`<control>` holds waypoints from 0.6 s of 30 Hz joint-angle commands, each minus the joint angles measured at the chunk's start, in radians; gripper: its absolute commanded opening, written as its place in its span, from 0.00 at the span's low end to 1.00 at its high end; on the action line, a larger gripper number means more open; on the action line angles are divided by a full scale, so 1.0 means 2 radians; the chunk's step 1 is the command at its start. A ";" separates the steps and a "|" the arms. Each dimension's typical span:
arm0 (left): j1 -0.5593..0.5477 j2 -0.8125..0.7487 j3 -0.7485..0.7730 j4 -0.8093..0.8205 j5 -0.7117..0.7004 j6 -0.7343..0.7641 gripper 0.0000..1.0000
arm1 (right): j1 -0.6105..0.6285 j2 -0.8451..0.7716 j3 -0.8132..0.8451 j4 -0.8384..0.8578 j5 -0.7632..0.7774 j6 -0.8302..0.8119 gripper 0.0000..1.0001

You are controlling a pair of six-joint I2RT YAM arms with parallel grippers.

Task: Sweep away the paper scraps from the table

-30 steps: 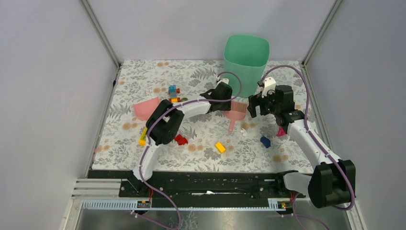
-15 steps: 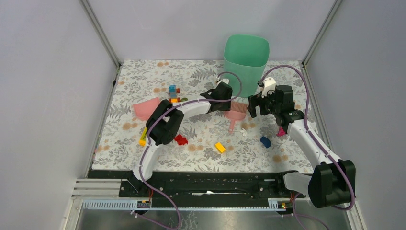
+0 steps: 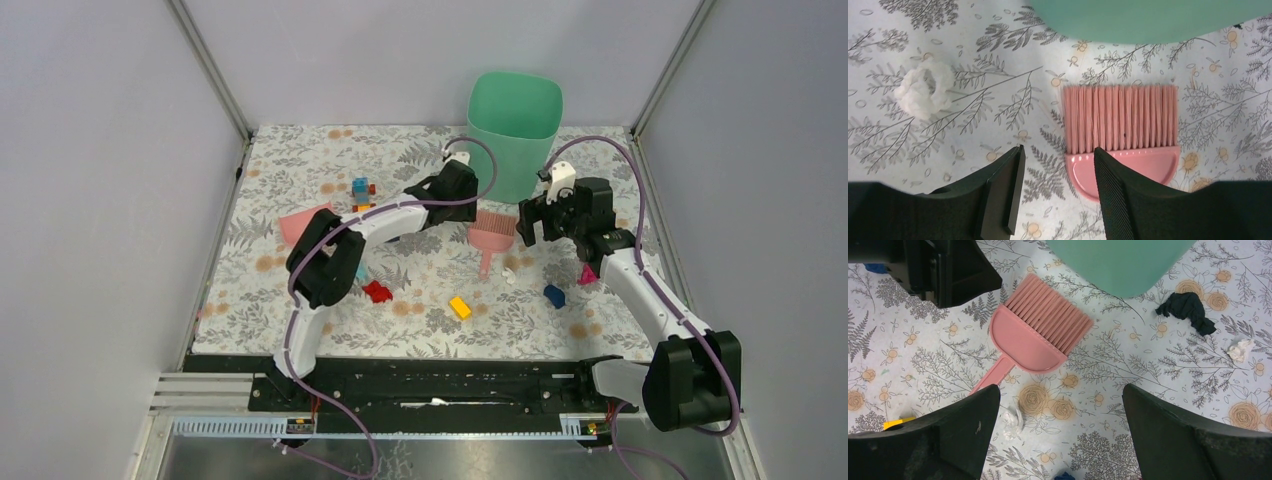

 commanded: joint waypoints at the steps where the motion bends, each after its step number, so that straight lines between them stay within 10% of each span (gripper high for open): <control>1: 0.000 0.042 0.045 0.024 0.014 -0.009 0.57 | -0.008 -0.004 0.004 0.008 -0.004 -0.005 1.00; 9: 0.001 0.108 0.095 0.003 0.046 0.018 0.44 | -0.016 0.000 0.003 0.008 -0.009 -0.003 1.00; 18: 0.001 0.031 0.011 0.032 0.031 0.013 0.00 | -0.016 0.012 0.006 0.004 -0.021 -0.004 1.00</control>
